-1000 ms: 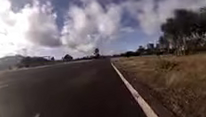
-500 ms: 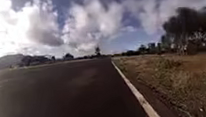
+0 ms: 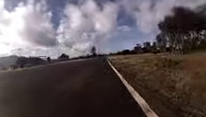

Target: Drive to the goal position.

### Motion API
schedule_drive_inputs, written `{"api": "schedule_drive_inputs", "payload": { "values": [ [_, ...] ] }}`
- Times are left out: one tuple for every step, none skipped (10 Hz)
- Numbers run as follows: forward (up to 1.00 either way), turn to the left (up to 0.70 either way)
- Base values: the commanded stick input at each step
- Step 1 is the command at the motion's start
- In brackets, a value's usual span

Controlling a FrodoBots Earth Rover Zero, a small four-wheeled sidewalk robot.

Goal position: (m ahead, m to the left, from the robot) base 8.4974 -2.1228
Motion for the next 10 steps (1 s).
{"api": "schedule_drive_inputs", "payload": {
  "values": [
    [0.50,0.00],
    [0.50,0.00],
    [0.50,0.00],
    [0.50,0.00],
    [0.50,0.00],
    [0.50,0.00],
    [0.50,0.00],
    [0.50,0.00],
    [0.50,0.00],
    [0.50,0.00]
  ]
}}
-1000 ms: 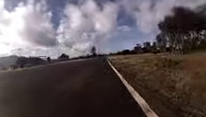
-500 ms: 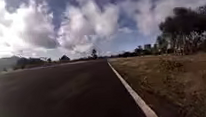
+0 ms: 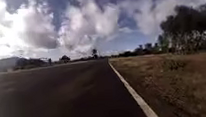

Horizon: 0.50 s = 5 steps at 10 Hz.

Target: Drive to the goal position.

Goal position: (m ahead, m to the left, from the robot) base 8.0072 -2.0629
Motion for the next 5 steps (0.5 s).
{"api": "schedule_drive_inputs", "payload": {
  "values": [
    [0.50,0.00],
    [0.50,-0.50],
    [0.50,-0.50],
    [0.50,-0.49],
    [0.50,-0.35]
  ]
}}
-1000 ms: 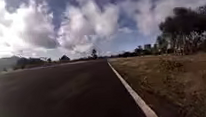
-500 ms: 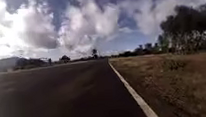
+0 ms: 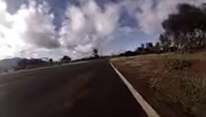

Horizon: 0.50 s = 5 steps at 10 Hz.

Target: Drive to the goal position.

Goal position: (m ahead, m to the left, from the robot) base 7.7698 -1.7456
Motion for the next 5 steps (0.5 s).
{"api": "schedule_drive_inputs", "payload": {
  "values": [
    [0.50,-0.21],
    [0.50,-0.10],
    [0.50,0.00],
    [0.50,0.00],
    [0.50,0.00]
  ]
}}
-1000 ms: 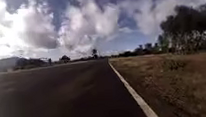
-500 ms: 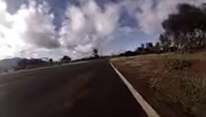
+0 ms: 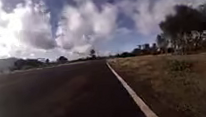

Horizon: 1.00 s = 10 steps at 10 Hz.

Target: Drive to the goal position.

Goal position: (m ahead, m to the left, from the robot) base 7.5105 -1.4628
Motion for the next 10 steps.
{"api": "schedule_drive_inputs", "payload": {
  "values": [
    [0.50,0.00],
    [0.50,0.00],
    [0.50,0.00],
    [0.50,0.00],
    [0.50,0.00],
    [0.50,0.00],
    [0.50,0.00],
    [0.50,0.00],
    [0.50,0.00],
    [0.50,0.00]
  ]
}}
